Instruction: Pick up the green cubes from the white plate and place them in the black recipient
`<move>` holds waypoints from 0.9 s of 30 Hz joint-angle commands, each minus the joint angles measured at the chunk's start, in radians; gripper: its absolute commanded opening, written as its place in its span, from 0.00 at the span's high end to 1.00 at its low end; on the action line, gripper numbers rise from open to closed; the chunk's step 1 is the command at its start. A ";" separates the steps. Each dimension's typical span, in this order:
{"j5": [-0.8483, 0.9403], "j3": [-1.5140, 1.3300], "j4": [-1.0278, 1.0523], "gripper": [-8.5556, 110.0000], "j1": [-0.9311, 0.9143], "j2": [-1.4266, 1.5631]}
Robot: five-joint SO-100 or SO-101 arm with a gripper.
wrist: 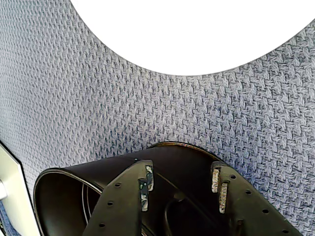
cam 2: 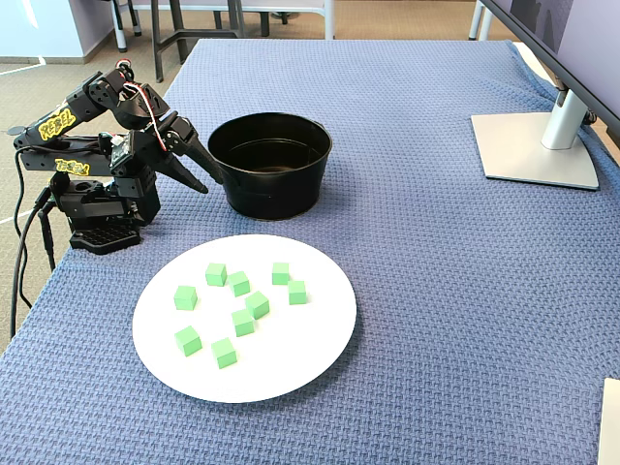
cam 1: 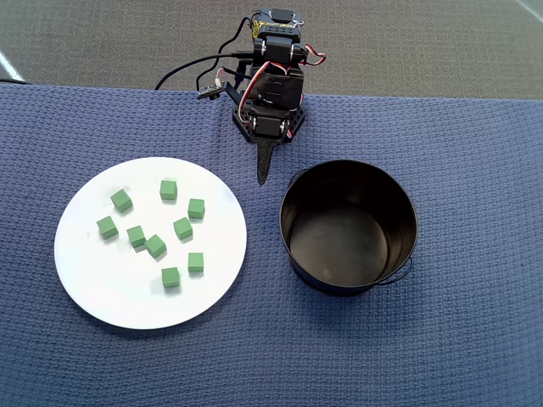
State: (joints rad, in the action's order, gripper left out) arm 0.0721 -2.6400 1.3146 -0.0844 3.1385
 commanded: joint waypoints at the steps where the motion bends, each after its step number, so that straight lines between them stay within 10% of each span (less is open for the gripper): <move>1: -0.092 -0.038 -0.183 0.81 0.049 -0.164; 27: -0.525 0.534 -0.087 0.81 -0.336 -0.804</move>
State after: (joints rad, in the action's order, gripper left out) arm -0.3835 -2.2734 1.1888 -0.3666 2.4712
